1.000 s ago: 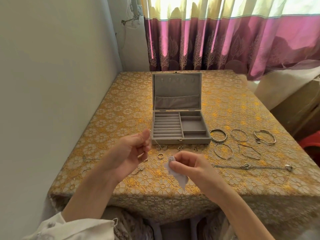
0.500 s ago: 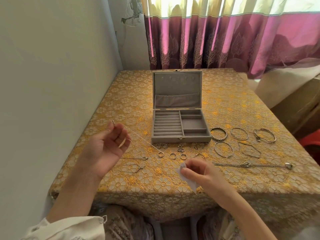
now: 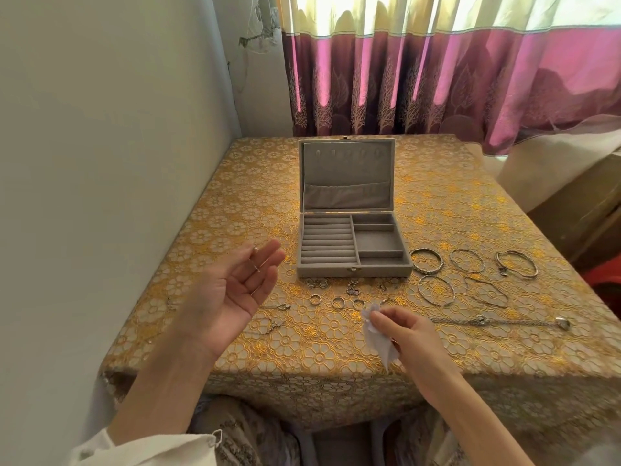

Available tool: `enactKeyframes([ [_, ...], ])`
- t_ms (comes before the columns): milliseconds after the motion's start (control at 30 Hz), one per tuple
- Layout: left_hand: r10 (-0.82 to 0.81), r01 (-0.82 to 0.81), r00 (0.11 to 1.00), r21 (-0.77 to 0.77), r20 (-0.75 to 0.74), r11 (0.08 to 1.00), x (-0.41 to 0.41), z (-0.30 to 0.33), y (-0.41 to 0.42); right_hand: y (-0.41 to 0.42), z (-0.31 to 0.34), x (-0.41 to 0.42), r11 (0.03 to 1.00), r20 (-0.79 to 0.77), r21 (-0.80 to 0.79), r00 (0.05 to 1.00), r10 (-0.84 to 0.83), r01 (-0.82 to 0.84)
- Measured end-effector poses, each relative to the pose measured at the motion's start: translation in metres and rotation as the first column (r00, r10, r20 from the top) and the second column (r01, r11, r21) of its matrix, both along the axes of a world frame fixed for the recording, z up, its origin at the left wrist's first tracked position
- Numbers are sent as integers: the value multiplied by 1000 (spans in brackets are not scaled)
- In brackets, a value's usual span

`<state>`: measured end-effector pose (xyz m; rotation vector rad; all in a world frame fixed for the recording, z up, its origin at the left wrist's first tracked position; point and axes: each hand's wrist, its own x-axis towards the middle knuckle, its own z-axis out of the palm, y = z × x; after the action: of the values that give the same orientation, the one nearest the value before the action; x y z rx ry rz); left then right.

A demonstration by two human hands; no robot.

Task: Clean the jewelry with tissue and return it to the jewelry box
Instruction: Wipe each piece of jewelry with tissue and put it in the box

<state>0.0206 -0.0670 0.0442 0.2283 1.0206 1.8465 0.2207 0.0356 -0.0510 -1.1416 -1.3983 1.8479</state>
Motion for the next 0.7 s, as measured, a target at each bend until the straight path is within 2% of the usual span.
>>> enactKeyframes([
  [167, -62, 62, 998, 14, 9, 998, 0, 1, 0, 3, -5, 2, 990, 60, -66, 991, -122, 126],
  [300, -110, 111, 994, 25, -27, 994, 1, 4, -1, 2, -3, 4, 988, 68, -64, 988, -139, 143],
  [400, -185, 187, 977, 10, -105, 982, 7, 6, 0, 0, 8, -2, 991, -12, -46, 992, -127, 126],
  [533, -267, 254, 928, -83, -262, 964, 17, 7, 2, -8, 37, -12, 998, -197, -44, 979, -50, 42],
  [700, -356, 324, 876, -151, -325, 934, 30, 5, 4, -19, 65, -29, 988, -284, 151, 959, 27, 17],
])
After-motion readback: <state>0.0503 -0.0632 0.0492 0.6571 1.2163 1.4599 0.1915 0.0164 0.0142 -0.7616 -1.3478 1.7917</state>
